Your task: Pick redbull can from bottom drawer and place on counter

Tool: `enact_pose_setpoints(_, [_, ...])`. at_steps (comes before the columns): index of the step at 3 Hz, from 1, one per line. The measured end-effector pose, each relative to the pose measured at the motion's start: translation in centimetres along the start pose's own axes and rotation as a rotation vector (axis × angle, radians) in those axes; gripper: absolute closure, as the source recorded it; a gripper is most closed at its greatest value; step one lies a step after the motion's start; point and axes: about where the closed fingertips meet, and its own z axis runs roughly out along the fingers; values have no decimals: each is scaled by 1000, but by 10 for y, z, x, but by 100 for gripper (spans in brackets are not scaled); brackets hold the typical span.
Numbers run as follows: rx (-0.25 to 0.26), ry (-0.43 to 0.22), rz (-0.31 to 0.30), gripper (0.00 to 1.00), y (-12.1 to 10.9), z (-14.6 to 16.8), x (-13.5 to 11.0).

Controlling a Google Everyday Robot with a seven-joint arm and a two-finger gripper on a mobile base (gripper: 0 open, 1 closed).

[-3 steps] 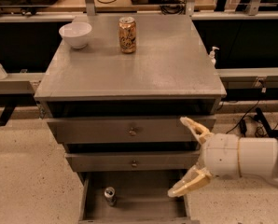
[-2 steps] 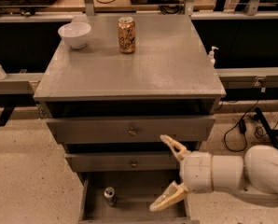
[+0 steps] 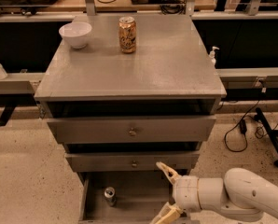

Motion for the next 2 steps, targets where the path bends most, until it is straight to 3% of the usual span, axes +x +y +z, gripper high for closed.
enact_pose_setpoints(1, [-8, -63, 60, 0, 4, 21, 39])
enact_pose_setpoints(2, [-12, -65, 56, 0, 5, 25, 40])
